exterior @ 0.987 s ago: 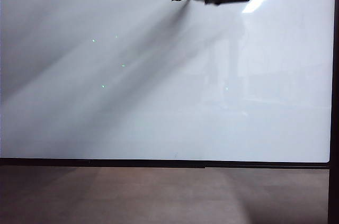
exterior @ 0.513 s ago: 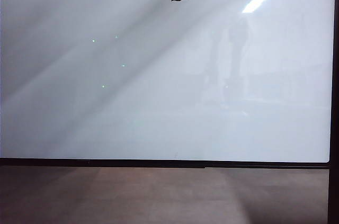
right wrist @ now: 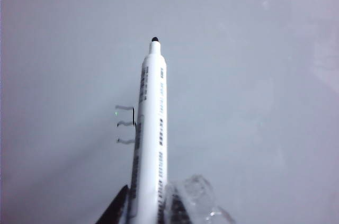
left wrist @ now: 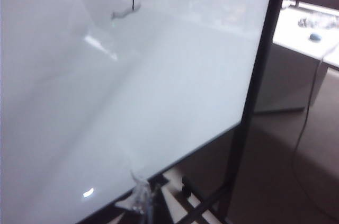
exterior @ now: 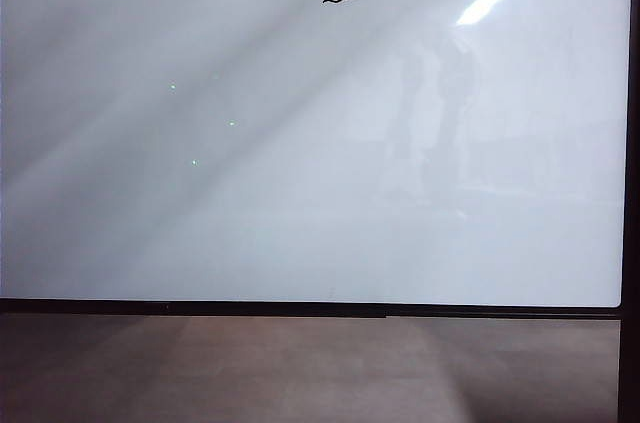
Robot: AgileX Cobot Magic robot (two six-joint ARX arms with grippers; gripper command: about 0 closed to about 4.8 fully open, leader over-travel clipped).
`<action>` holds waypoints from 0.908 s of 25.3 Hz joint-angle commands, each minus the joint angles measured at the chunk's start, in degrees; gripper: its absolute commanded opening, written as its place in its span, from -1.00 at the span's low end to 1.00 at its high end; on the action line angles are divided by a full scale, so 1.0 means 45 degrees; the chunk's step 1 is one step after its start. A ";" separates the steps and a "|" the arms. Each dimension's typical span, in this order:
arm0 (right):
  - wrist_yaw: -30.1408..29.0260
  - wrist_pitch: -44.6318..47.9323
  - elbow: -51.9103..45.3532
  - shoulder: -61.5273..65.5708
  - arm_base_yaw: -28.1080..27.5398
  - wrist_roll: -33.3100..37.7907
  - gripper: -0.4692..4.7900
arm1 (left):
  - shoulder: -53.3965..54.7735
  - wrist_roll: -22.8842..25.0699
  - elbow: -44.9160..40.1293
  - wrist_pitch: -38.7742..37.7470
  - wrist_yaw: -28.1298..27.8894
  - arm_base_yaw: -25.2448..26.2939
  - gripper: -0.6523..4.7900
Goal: Reach to the right to find the marker pen, pick it up, and write the number 3 on the whiteboard.
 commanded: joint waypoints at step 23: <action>0.0826 -0.0019 -0.8043 -0.7562 0.0015 -0.1078 -0.62 | -0.7912 -0.0996 -0.7179 0.0986 -0.0617 0.0010 -0.78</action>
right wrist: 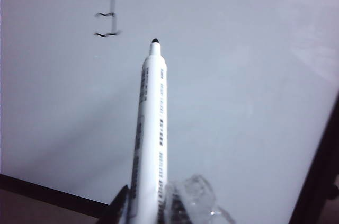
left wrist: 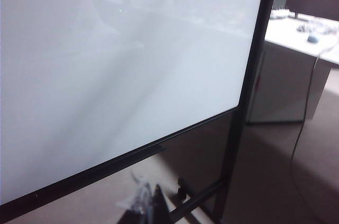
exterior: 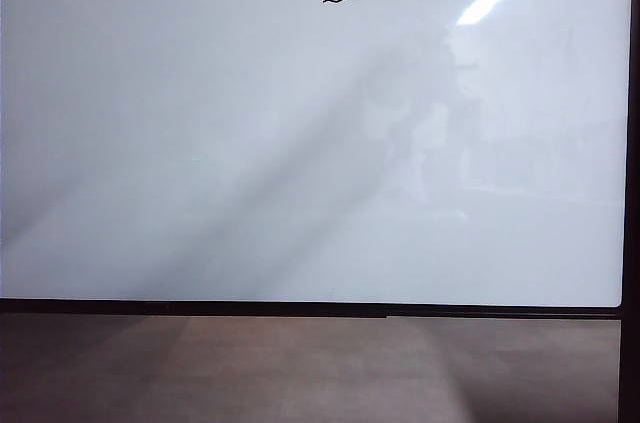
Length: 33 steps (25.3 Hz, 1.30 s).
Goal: Reach to the right to find the marker pen, pick it up, and write the number 3 on the whiteboard.
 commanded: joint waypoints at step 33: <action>0.0112 -0.3813 -0.1481 -0.1530 0.0019 0.0063 -0.62 | -0.2783 -0.0199 -0.3041 0.1724 -0.0826 0.2701 -0.78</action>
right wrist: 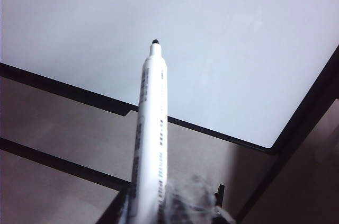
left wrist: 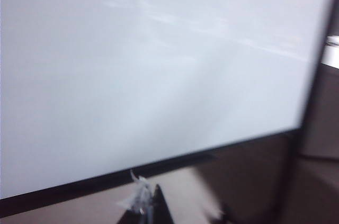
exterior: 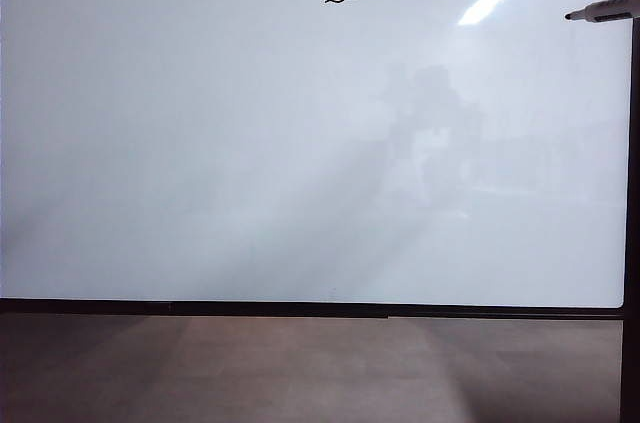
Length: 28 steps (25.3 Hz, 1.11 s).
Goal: Reach to the right to find the marker pen, pick it up, and write the number 3 on the whiteboard.
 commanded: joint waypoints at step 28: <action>-0.0015 0.0175 0.0063 -0.0078 0.0010 0.0015 -0.62 | -0.0189 0.0782 -0.0840 -0.0413 -0.1098 0.3691 -0.78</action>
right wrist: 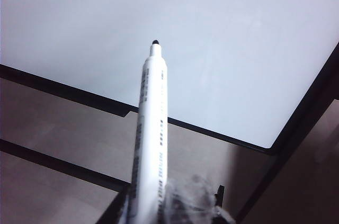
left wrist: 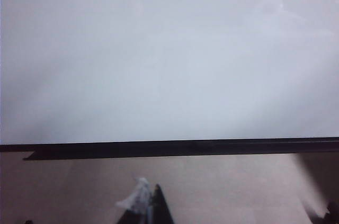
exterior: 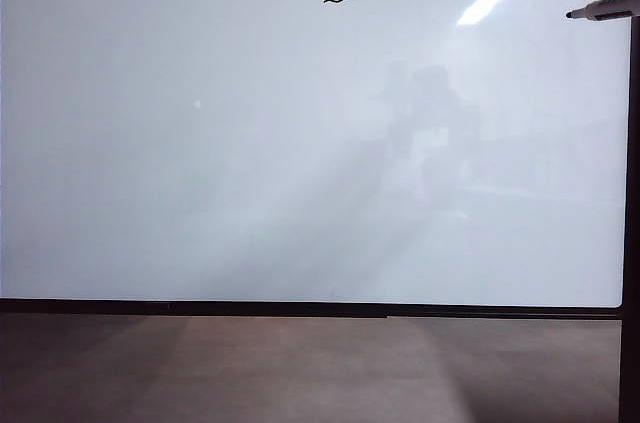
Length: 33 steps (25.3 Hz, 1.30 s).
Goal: Reach to the right to find the marker pen, pick it up, and write the number 3 on the whiteboard.
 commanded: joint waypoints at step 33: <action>0.0559 0.2856 -0.1860 -0.1219 -0.1802 -0.0034 -0.62 | 0.0010 0.0151 0.0015 0.0117 -0.0034 -0.0146 -0.73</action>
